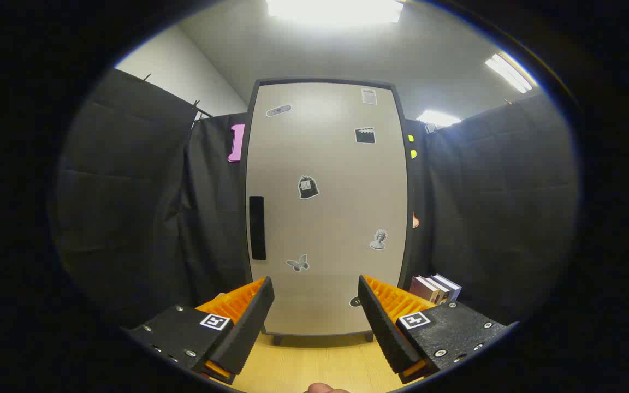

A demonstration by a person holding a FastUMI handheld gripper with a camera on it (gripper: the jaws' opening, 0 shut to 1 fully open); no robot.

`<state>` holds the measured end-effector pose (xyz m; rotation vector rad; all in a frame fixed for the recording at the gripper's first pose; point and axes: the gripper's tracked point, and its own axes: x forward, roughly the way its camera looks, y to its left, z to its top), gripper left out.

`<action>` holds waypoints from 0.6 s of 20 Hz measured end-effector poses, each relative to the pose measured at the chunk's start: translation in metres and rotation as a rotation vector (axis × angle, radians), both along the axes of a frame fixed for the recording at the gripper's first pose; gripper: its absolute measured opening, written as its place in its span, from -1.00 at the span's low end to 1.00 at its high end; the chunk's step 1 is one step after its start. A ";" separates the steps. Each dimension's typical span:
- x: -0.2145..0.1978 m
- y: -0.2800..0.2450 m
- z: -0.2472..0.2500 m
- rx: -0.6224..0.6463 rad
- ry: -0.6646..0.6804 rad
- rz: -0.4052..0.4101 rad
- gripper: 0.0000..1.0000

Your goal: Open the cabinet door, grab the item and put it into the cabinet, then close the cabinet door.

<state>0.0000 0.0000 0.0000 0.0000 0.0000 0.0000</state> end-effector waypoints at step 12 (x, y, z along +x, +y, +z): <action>-0.002 0.000 0.005 0.025 0.019 0.004 0.92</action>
